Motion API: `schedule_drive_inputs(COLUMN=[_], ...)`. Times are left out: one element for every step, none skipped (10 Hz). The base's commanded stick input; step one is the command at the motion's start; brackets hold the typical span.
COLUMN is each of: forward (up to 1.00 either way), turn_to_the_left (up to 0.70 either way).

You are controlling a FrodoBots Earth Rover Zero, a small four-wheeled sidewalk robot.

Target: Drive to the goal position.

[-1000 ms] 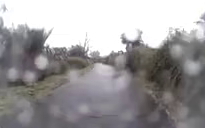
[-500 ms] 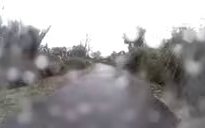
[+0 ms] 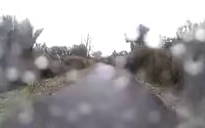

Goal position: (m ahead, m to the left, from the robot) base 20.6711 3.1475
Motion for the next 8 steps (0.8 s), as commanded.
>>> schedule_drive_inputs(forward=[1.00, 1.00, 1.00, 1.00, 1.00, 1.00, 1.00, 1.00], turn_to_the_left=[0.00, 0.00, 0.00, 0.00, 0.00, 0.00, 0.00, 0.00])
